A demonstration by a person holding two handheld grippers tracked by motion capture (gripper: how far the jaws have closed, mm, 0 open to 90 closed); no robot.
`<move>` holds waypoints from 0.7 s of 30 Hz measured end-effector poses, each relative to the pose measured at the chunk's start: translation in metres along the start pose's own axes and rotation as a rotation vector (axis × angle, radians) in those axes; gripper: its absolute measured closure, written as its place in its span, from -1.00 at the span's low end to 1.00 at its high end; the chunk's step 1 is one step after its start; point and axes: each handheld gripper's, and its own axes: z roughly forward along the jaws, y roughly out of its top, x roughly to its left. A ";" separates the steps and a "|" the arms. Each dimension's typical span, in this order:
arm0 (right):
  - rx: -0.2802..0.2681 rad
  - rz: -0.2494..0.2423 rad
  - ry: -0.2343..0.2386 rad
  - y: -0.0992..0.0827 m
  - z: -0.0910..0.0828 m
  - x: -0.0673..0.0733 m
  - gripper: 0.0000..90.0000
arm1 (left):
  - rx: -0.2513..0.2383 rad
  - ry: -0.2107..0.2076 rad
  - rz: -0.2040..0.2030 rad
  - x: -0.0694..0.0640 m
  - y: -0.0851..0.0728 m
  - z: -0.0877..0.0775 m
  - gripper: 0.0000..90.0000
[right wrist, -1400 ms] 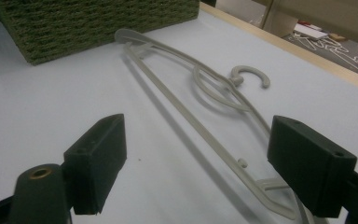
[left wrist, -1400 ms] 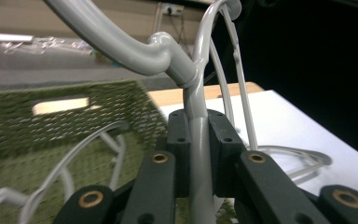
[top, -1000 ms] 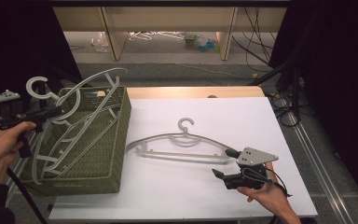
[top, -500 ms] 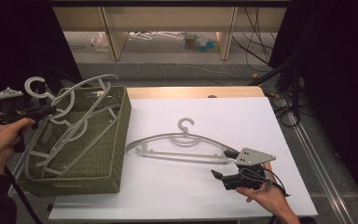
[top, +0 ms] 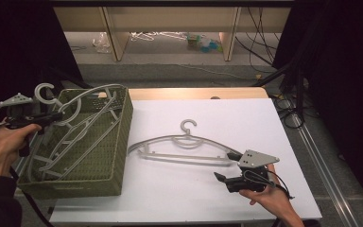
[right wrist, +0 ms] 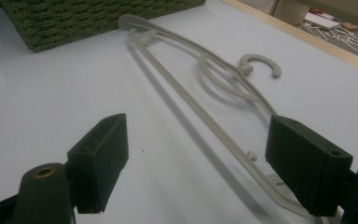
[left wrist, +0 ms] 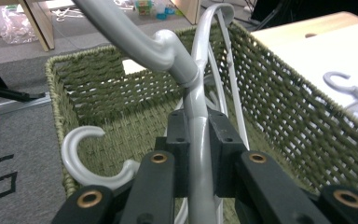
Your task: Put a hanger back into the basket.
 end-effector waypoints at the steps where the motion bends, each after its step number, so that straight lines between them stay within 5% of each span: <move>1: 0.002 0.004 0.000 0.000 0.000 0.000 -0.51 | 0.026 0.005 0.023 0.001 -0.003 0.001 0.78; 8: 0.012 0.003 0.003 0.000 0.000 -0.001 -0.51 | 0.054 -0.021 0.042 -0.001 -0.012 0.011 0.76; 10: 0.015 0.002 0.006 0.000 0.000 0.000 -0.51 | 0.114 -0.006 0.060 -0.005 -0.012 0.020 0.76; 13: 0.014 0.002 0.007 0.000 0.000 0.000 -0.50 | 0.134 -0.007 0.041 -0.007 -0.014 0.026 0.76; 16: 0.016 0.003 0.008 -0.001 0.000 0.000 -0.50 | 0.219 0.026 0.066 -0.006 -0.022 0.034 0.75; 21: 0.020 0.001 0.005 -0.001 0.001 0.000 -0.50 | 0.221 0.081 0.006 -0.003 -0.034 0.041 0.72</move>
